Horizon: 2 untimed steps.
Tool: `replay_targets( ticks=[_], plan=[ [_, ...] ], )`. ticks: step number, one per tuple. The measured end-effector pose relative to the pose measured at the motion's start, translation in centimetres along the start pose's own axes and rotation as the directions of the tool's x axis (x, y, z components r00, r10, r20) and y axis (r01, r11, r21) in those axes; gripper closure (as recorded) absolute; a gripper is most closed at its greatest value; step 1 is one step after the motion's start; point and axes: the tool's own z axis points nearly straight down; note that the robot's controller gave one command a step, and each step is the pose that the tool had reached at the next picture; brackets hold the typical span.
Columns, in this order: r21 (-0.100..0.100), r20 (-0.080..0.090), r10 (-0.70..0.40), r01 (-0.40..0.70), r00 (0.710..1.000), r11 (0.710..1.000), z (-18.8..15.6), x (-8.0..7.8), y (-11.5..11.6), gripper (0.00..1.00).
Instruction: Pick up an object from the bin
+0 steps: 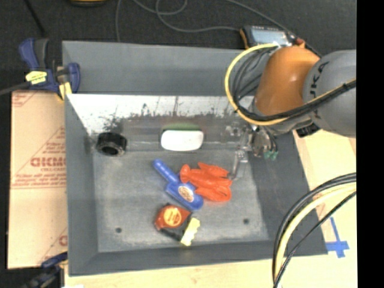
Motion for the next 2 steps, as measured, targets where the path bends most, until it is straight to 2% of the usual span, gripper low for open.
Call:
replay_targets(
  ticks=[1,2],
  plan=[
    [0.001,-0.006,0.026,-0.026,1.0,1.0,2.2,0.7,0.3,0.0],
    [0.003,-0.014,0.021,-0.021,1.0,1.0,2.8,0.7,1.3,0.0]
  ],
)
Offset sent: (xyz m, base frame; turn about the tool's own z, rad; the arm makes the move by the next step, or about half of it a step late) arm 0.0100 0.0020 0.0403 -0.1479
